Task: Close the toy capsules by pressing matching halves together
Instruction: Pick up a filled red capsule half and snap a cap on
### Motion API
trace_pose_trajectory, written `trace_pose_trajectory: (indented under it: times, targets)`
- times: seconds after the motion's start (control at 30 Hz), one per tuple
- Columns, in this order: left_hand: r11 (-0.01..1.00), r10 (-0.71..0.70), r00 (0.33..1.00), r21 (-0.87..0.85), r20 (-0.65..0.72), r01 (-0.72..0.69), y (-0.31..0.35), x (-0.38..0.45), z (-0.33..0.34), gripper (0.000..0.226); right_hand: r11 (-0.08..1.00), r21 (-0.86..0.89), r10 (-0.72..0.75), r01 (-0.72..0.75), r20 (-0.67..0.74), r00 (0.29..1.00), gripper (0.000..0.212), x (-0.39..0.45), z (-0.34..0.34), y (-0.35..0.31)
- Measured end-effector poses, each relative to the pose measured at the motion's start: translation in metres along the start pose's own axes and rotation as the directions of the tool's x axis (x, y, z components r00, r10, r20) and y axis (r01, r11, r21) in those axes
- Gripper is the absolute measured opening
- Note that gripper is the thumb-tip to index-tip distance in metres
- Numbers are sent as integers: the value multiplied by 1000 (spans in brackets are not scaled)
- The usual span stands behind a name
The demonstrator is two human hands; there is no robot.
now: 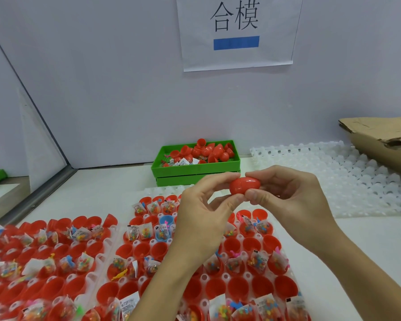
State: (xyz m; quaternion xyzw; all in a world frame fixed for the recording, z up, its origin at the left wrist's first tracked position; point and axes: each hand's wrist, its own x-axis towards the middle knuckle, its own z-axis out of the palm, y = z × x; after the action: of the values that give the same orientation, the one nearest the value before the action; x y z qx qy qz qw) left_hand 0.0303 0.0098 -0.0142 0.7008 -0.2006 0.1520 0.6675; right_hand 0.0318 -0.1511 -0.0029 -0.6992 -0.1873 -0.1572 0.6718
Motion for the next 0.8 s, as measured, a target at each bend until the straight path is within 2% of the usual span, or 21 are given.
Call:
trace_pose_trajectory:
  times: [0.1,0.23,0.3,0.43,0.8]
  targets:
    - [999,-14,1000,-32,8,15,-1,-1,-2,32,1000,-4,13,-13,32,999,28,0,-2,-1]
    - [997,-31,999,-74,40,34,-1,-2,-2,40,1000,-26,15,-15,3,1000,23,1,-1,-1]
    - [999,-25,1000,-48,5,25,-1,-1,-1,41,999,-34,19,-19,-5,1000,18,1,0,0]
    - [1000,5,997,13,-71,-4,0,0,0,40,999,-45,28,-29,-17,999,21,1,0,1]
    - [989,21,996,149,-82,-9,4,-1,1,44,999,-14,48,-48,-35,998,24,0,3,-2]
